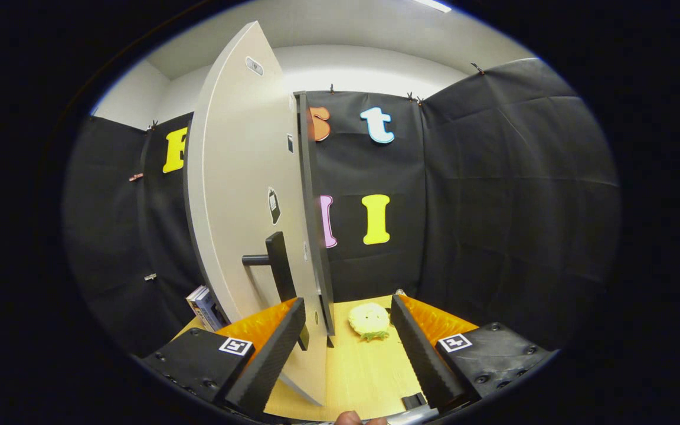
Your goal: Open the shoe cabinet door, grab the shoes and put them into the shoe cabinet, then close the shoe cabinet door.
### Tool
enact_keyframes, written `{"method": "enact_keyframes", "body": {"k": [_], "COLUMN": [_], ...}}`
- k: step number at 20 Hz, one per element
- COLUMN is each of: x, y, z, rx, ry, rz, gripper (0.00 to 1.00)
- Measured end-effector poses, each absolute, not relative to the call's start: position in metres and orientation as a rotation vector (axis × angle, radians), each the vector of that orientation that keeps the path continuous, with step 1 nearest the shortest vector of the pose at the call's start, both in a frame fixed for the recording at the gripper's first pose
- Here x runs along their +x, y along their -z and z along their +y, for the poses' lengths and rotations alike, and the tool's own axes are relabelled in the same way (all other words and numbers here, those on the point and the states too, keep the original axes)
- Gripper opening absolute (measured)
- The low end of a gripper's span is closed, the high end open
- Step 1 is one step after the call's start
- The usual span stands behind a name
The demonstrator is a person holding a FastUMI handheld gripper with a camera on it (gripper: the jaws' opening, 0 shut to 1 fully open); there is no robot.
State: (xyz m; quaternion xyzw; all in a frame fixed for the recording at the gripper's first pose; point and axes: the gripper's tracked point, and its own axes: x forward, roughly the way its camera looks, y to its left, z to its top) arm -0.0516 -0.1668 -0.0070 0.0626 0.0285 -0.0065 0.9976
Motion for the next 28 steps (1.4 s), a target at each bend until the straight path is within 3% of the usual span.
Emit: {"method": "enact_keyframes", "body": {"k": [12,28], "x": [-0.036,0.007], "y": [0.007,0.003], "z": [-0.077,0.029], "rx": [0.145,0.115], "ry": [-0.004,-0.136], "rz": [0.052,0.026], "gripper": [0.98,0.99]}}
